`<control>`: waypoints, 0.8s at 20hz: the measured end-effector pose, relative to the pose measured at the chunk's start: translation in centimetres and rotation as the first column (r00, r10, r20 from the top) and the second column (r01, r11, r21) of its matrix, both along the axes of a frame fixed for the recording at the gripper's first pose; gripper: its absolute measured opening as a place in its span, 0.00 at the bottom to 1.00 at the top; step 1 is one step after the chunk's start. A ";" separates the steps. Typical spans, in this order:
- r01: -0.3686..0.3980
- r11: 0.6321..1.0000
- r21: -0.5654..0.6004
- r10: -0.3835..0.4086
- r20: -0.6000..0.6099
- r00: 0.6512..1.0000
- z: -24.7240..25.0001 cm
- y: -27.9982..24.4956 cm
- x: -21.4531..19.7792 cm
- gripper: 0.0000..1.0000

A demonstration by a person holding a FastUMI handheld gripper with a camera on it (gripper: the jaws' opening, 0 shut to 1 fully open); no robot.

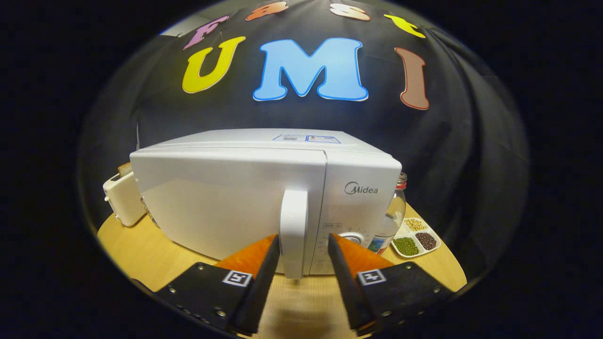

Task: Open the microwave, put the food inside, and close the microwave door.

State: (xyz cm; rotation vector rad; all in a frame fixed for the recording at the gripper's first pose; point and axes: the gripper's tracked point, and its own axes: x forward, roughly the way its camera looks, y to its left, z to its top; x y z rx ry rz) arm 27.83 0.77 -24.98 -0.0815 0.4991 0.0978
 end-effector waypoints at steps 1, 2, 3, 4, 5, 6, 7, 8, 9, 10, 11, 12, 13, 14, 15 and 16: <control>0.002 1.000 -0.004 -0.002 -0.004 1.000 0.0 0.1 0.0 0.57; -0.011 1.000 0.008 0.011 -0.010 1.000 0.2 0.5 0.0 0.57; -0.011 1.000 0.009 0.011 -0.015 1.000 -0.2 0.8 -0.3 0.45; -0.006 1.000 -0.001 0.006 -0.010 1.000 -0.4 0.8 0.2 0.35; -0.003 1.000 -0.004 0.003 -0.016 1.000 -0.3 0.9 -0.1 0.32; -0.002 1.000 0.006 0.003 -0.021 1.000 -0.2 0.8 -0.1 0.29; -0.003 1.000 0.009 0.003 -0.024 1.000 -0.2 1.0 -0.2 0.22; -0.002 1.000 0.012 0.002 -0.028 1.000 0.0 1.0 -0.5 0.22; -0.015 1.000 0.002 0.015 -0.029 0.999 -0.2 1.0 -0.3 0.12; -0.021 1.000 0.005 0.021 -0.032 0.999 0.0 1.1 -0.3 0.12; -0.028 1.000 0.009 0.028 -0.040 0.999 -0.1 1.1 -0.4 0.07; -0.029 0.999 0.015 0.029 -0.046 0.999 -0.1 1.1 -0.5 0.07; -0.026 1.000 0.017 0.027 -0.055 0.998 -0.1 1.0 -0.6 0.07; -0.019 1.000 0.025 0.020 -0.074 0.997 -0.1 1.1 -1.0 0.07; -0.012 1.000 0.027 0.013 -0.066 0.998 0.0 1.3 -2.1 0.07; -0.029 1.000 0.008 0.029 -0.061 0.998 -0.1 1.5 -3.0 0.07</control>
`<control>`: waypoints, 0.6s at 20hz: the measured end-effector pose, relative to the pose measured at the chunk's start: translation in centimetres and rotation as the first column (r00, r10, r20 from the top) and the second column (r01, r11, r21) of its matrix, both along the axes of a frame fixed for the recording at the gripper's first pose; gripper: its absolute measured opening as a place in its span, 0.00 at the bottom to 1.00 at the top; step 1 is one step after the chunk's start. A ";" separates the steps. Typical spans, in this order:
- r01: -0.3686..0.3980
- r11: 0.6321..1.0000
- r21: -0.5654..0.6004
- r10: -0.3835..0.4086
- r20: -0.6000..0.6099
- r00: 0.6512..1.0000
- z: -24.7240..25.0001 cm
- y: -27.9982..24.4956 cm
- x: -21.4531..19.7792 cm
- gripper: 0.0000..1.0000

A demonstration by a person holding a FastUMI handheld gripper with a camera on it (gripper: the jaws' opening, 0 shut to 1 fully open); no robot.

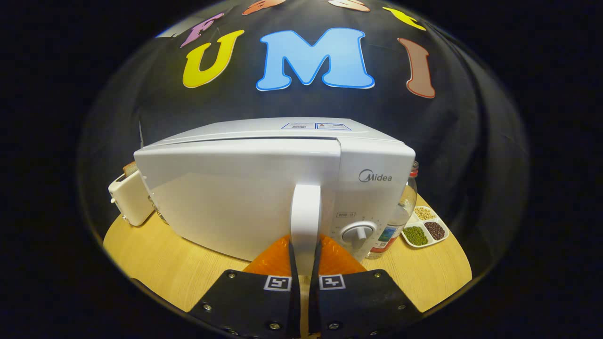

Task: Open the microwave, put the food inside, and close the microwave door.

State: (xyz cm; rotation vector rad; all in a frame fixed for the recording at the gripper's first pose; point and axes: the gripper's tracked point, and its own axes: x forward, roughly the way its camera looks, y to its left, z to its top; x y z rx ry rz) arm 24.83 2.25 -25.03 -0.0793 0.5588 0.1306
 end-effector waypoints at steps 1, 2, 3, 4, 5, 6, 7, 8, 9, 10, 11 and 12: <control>-0.006 1.000 -0.005 0.006 0.011 1.000 0.4 0.2 -1.0 0.07; -0.012 1.000 -0.007 0.012 0.000 1.000 0.3 0.4 -1.8 0.07; -0.011 1.000 0.001 0.011 -0.014 1.000 0.2 0.6 -2.7 0.07; -0.011 1.000 0.008 0.011 -0.029 1.000 0.3 0.8 -3.3 0.07; -0.014 1.000 0.010 0.014 -0.039 0.999 0.4 1.1 -4.2 0.07; -0.020 1.000 0.009 0.020 -0.045 0.999 0.5 1.4 -5.0 0.07; -0.024 1.000 0.006 0.024 -0.045 0.999 0.6 1.8 -5.9 0.07; -0.030 1.000 0.003 0.030 -0.045 0.999 0.7 2.2 -6.7 0.07; -0.030 1.000 0.006 0.031 -0.047 0.998 0.7 2.6 -7.7 0.07; -0.026 1.000 0.015 0.027 -0.047 0.999 0.8 3.0 -8.5 0.07; -0.022 0.999 0.024 0.024 -0.048 0.999 0.8 3.5 -9.4 0.07; -0.022 0.999 0.026 0.023 -0.050 0.998 0.9 3.9 -10.1 0.07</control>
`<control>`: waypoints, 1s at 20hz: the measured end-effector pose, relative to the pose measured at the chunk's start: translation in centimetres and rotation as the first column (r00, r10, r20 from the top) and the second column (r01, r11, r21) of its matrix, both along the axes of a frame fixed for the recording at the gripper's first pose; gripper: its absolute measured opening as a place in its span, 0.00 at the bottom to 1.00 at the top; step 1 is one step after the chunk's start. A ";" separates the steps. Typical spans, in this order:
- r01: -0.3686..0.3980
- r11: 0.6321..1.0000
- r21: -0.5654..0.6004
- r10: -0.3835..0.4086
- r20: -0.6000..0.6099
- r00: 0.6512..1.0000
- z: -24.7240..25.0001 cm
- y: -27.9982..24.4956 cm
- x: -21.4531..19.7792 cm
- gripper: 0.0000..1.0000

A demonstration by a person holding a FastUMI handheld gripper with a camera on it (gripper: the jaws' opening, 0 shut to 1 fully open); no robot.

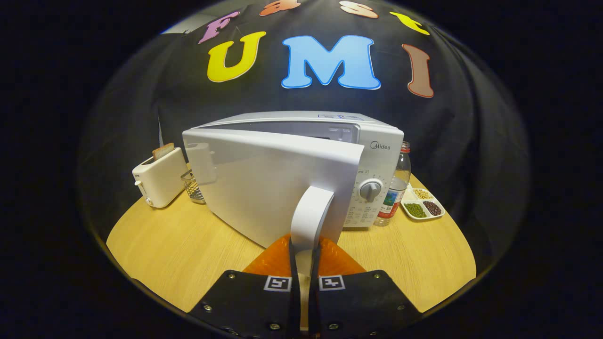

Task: Open the microwave, put the food inside, and close the microwave door.

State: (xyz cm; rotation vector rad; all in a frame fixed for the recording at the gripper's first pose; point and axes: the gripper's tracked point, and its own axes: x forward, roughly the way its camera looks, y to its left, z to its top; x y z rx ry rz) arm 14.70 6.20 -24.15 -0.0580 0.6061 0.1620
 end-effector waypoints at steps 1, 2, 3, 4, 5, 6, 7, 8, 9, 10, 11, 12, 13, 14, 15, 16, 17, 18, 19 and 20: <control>-0.003 1.000 -0.003 0.003 0.003 1.000 0.0 0.5 -0.8 0.07; -0.007 1.000 -0.007 0.007 0.005 1.000 0.2 1.0 -1.5 0.07; -0.008 1.000 -0.006 0.008 0.004 1.000 0.1 1.5 -2.1 0.07; -0.005 1.000 -0.001 0.005 0.004 1.000 0.2 1.9 -2.7 0.07; -0.001 1.000 0.005 0.001 0.002 1.000 0.1 2.4 -3.3 0.07; 0.003 1.000 0.007 -0.003 0.001 1.000 0.2 2.9 -3.8 0.07; 0.006 1.000 0.007 -0.006 0.003 1.000 0.2 3.3 -4.5 0.07; 0.005 1.000 0.007 -0.005 0.003 1.000 0.2 3.9 -4.9 0.07; 0.001 1.000 0.008 -0.002 0.004 1.000 0.3 4.4 -5.5 0.07; -0.003 1.000 0.012 0.003 0.004 1.000 0.2 4.9 -6.1 0.07; -0.008 1.000 0.018 0.008 0.004 1.000 0.3 5.4 -6.6 0.08; -0.014 1.000 0.022 0.014 0.002 1.000 0.3 6.0 -7.0 0.08; -0.020 1.000 0.024 0.019 0.002 1.000 0.5 6.6 -7.5 0.10; -0.024 0.999 0.026 0.024 0.002 1.000 0.3 7.1 -8.0 0.12; -0.030 0.999 0.028 0.030 0.001 1.000 0.3 7.7 -8.5 0.15; -0.035 0.999 0.025 0.035 0.002 0.999 0.4 8.3 -9.0 0.14; -0.044 0.999 0.023 0.044 0.001 0.999 0.4 9.0 -9.6 0.16; -0.053 0.998 0.019 0.053 0.003 0.999 0.4 9.6 -10.0 0.17; -0.063 0.998 0.017 0.063 0.004 0.998 0.5 10.4 -10.6 0.17; -0.074 0.997 0.015 0.074 0.004 0.997 0.4 11.1 -11.2 0.17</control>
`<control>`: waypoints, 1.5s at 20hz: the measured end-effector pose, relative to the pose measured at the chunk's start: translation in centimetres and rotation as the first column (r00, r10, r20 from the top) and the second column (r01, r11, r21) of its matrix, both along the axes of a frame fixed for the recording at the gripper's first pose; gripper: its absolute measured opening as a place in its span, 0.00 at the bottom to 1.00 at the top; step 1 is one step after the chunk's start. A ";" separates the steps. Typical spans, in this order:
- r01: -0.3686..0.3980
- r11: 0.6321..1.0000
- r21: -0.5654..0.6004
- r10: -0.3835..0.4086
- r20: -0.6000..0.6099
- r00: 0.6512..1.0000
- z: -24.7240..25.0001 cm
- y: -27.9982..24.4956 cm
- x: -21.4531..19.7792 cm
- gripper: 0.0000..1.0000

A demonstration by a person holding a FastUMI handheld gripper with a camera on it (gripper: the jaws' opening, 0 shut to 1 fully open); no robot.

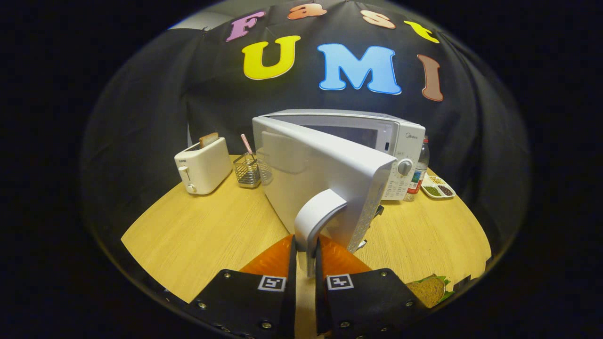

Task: Open the microwave, put the food inside, and close the microwave door.

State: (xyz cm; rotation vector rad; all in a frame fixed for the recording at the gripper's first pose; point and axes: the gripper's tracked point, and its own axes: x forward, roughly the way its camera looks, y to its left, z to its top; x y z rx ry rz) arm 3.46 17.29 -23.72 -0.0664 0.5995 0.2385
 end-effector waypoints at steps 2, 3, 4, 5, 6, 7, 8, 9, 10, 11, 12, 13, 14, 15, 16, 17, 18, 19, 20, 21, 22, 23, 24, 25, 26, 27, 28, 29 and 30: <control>-0.020 1.000 -0.001 0.020 -0.001 1.000 -0.1 1.4 -1.1 0.17; -0.032 0.999 -0.001 0.032 -0.005 0.999 -0.1 2.2 -1.6 0.17; -0.045 0.999 -0.001 0.045 -0.006 0.999 -0.1 2.8 -2.2 0.18; -0.057 0.998 0.000 0.057 -0.006 0.998 0.0 3.5 -2.6 0.18; -0.070 0.998 0.002 0.070 -0.006 0.998 0.0 4.3 -3.1 0.18; -0.087 0.996 0.004 0.087 -0.002 0.996 0.2 5.0 -3.5 0.18; -0.106 0.994 0.005 0.106 0.001 0.994 0.3 5.8 -4.0 0.18; -0.126 0.992 0.010 0.126 0.004 0.992 0.6 6.5 -4.3 0.18; -0.146 0.989 0.019 0.146 0.004 0.989 0.7 7.2 -4.7 0.18; -0.169 0.985 0.033 0.169 0.004 0.986 1.0 7.9 -5.1 0.18; -0.193 0.980 0.054 0.193 0.003 0.981 1.2 8.6 -5.6 0.18; -0.218 0.973 0.080 0.219 -0.004 0.976 1.5 9.2 -6.0 0.18; -0.245 0.963 0.113 0.248 -0.014 0.969 1.8 9.8 -6.7 0.18; -0.273 0.949 0.157 0.280 -0.022 0.960 2.3 10.4 -7.5 0.18; -0.296 0.934 0.200 0.308 -0.031 0.951 2.9 10.9 -8.4 0.18; -0.316 0.918 0.241 0.333 -0.033 0.942 3.8 11.1 -9.3 0.18; -0.329 0.905 0.271 0.349 -0.027 0.937 4.5 11.0 -9.9 0.18; -0.337 0.896 0.288 0.357 -0.020 0.934 5.3 10.5 -10.4 0.19; -0.341 0.890 0.304 0.360 -0.007 0.933 6.4 9.8 -10.7 0.19; -0.344 0.883 0.318 0.361 0.005 0.933 7.3 9.2 -11.0 0.26; -0.346 0.877 0.334 0.360 0.018 0.933 8.1 8.5 -11.3 0.36; -0.342 0.875 0.342 0.354 0.030 0.935 8.9 7.6 -11.3 0.57; -0.336 0.877 0.344 0.344 0.038 0.938 9.6 6.4 -11.4 0.79; -0.329 0.879 0.346 0.335 0.041 0.941 10.1 5.2 -11.3 0.93; -0.317 0.883 0.347 0.324 0.040 0.945 10.4 4.0 -11.2 0.95; -0.304 0.887 0.349 0.311 0.037 0.950 10.7 2.6 -10.9 0.97; -0.287 0.892 0.350 0.295 0.030 0.955 10.8 1.1 -10.7 0.97; -0.268 0.896 0.354 0.279 0.022 0.960 10.9 -0.3 -10.4 0.97; -0.248 0.900 0.360 0.261 0.011 0.965 10.9 -1.6 -10.1 0.97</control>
